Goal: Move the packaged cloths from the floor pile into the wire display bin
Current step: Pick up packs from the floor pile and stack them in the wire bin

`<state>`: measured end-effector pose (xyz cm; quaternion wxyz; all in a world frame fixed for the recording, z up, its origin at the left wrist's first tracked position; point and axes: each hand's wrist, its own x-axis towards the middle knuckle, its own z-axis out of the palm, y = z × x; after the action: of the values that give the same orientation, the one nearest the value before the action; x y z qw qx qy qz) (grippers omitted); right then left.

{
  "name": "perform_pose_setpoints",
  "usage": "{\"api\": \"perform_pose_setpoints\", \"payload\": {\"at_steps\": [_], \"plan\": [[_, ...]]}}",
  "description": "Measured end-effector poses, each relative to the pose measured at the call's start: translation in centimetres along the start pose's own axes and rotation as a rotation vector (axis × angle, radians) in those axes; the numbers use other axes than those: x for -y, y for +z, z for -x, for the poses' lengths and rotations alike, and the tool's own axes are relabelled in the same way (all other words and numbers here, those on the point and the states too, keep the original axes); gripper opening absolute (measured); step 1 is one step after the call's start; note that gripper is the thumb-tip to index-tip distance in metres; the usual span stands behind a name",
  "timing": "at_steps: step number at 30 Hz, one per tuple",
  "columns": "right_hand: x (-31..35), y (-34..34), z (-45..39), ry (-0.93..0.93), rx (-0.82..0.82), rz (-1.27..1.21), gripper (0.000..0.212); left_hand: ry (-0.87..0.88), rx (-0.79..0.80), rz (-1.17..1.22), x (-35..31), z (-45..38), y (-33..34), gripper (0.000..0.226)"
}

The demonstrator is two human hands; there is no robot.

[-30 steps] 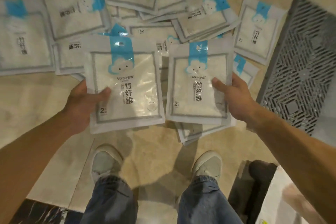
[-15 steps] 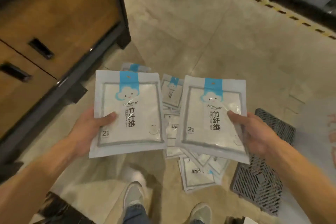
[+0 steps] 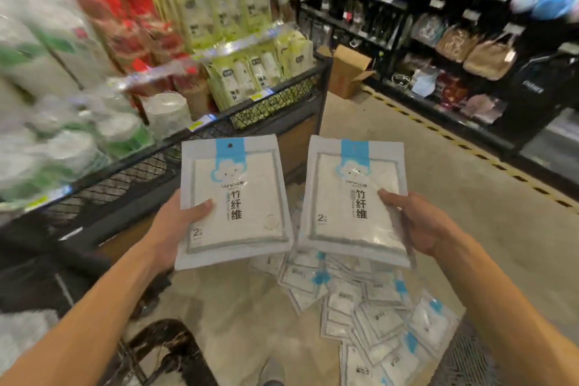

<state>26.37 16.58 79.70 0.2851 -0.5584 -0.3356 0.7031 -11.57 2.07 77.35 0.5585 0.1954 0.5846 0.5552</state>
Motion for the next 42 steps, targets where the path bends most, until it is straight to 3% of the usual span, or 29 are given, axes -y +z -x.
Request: {"api": "perform_pose_setpoints", "payload": {"at_steps": [6, 11, 15, 18, 23, 27, 30, 34, 42], "plan": [[1.3, 6.5, 2.7, 0.06, 0.271, 0.02, 0.048, 0.134, -0.108, 0.044, -2.4, 10.6, -5.0, 0.054], [1.5, 14.1, 3.9, 0.019, 0.457, 0.141, 0.034, 0.232, -0.38, 0.037, -1.8, 20.1, -8.2, 0.047], [0.7, 20.6, 6.3, 0.018, 0.617, 0.282, 0.025, 0.275, -0.561, 0.078, 0.0, 27.3, -11.3, 0.057], [-1.0, 25.0, 8.7, 0.04, 0.707, 0.364, 0.022, 0.286, -0.646, 0.214, 1.7, 31.8, -14.0, 0.049], [-4.9, 31.5, 12.8, 0.059, 0.814, 0.447, 0.033, 0.323, -0.723, 0.253, 4.3, 37.9, -18.7, 0.048], [-8.1, 36.4, 16.5, 0.056, 0.868, 0.484, 0.031, 0.361, -0.707, 0.287, 6.0, 42.4, -23.7, 0.075], [-11.0, 39.8, 19.4, 0.053, 0.876, 0.487, 0.025, 0.385, -0.658, 0.314, 7.2, 45.7, -28.1, 0.063], [-14.9, 44.0, 22.0, 0.065, 0.859, 0.479, 0.023, 0.365, -0.758, 0.291, 7.9, 49.6, -32.2, 0.039], [-20.6, 50.7, 22.8, 0.121, 0.849, 0.489, 0.032, 0.276, -0.885, 0.353, 10.0, 52.4, -40.6, 0.044]]}}
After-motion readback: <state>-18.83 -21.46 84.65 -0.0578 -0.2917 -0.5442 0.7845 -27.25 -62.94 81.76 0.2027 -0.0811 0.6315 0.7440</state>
